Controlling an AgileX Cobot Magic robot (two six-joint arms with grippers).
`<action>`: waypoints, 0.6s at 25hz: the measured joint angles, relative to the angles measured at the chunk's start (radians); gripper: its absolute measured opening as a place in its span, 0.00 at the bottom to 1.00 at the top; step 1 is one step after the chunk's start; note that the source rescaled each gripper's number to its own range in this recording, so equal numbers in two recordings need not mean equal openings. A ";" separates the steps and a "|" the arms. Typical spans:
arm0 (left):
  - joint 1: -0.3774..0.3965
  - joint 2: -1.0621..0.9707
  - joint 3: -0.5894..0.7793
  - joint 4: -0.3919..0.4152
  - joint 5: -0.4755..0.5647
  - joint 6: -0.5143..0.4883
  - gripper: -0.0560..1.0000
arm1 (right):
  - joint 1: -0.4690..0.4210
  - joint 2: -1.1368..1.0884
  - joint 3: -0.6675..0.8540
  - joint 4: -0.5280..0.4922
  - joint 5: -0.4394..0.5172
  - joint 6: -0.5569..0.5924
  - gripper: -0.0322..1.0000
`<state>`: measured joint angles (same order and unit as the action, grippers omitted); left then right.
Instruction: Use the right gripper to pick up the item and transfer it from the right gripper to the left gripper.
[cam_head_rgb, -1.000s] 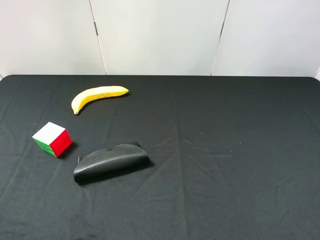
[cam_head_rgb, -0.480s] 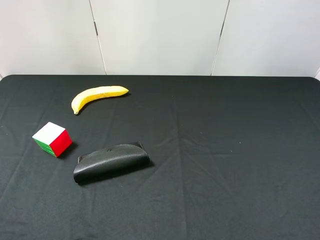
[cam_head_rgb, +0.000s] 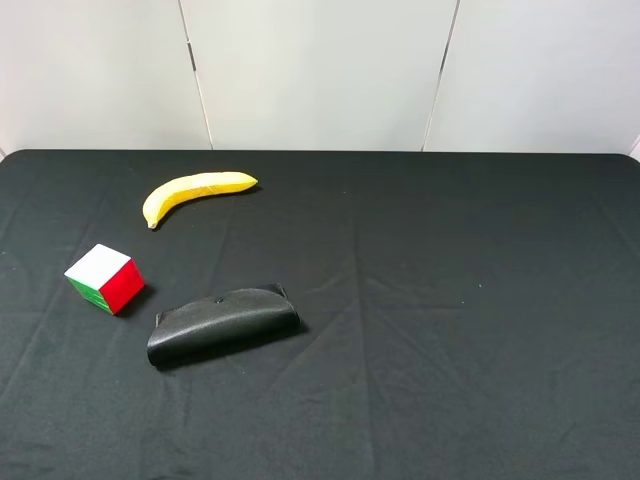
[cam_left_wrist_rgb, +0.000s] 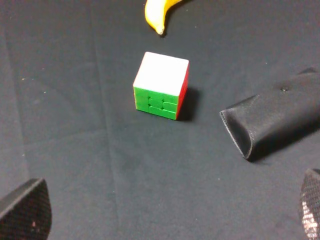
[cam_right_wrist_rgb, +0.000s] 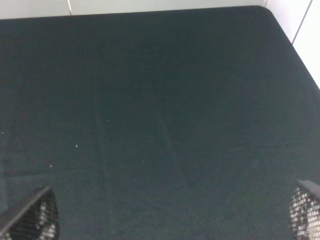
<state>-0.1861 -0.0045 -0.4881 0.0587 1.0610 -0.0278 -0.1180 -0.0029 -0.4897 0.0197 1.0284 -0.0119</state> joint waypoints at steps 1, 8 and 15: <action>0.019 0.000 0.000 0.000 0.000 0.000 0.97 | 0.000 0.000 0.000 0.000 0.000 0.000 1.00; 0.180 0.000 0.000 0.002 0.000 0.000 0.97 | 0.000 0.000 0.000 0.000 0.000 0.000 1.00; 0.194 0.000 0.000 0.003 0.000 0.000 0.97 | 0.000 0.000 0.000 0.000 0.000 0.000 1.00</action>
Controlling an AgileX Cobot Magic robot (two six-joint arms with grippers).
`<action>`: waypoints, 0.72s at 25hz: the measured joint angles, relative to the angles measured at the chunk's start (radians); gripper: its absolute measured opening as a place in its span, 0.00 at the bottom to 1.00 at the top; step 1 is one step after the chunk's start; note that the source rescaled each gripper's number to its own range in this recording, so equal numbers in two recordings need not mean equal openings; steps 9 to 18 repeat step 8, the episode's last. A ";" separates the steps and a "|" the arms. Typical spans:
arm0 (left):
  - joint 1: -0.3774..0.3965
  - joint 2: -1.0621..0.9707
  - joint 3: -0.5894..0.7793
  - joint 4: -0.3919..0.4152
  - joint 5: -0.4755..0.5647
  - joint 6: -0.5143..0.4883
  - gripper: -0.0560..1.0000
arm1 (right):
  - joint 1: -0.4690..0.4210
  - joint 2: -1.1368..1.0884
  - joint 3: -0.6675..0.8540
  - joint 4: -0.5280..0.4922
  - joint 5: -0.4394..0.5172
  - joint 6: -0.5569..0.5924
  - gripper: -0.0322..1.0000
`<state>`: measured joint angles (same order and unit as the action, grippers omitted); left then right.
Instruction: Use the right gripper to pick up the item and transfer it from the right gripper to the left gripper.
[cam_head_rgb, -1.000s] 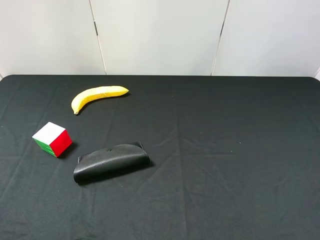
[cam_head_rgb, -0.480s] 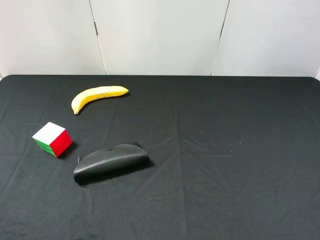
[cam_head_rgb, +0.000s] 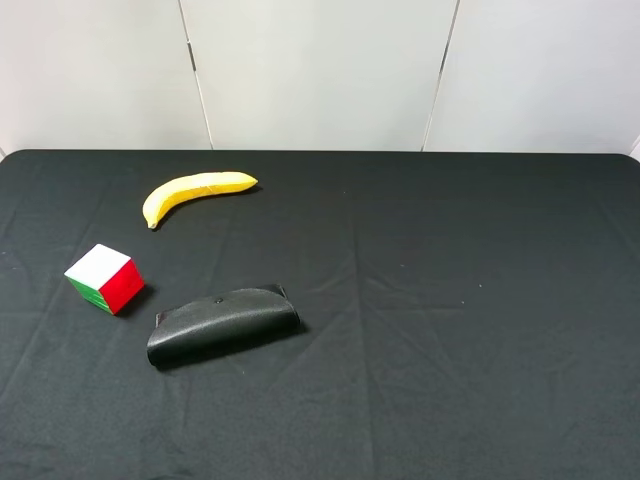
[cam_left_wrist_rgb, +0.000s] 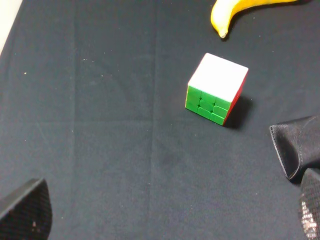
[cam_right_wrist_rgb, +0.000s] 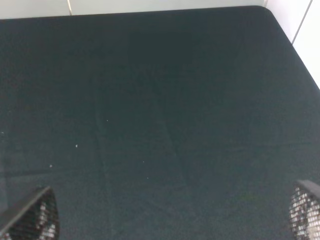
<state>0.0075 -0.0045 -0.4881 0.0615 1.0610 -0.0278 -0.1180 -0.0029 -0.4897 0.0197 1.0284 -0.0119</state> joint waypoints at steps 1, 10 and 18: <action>0.000 0.000 0.000 0.000 0.000 0.000 0.97 | 0.000 0.000 0.000 0.000 0.000 0.000 1.00; 0.000 0.000 0.000 0.000 0.000 0.000 0.97 | 0.000 0.000 0.000 0.000 0.000 0.000 1.00; 0.000 0.000 0.000 0.000 0.000 0.000 0.97 | 0.000 0.000 0.000 0.000 0.000 0.000 1.00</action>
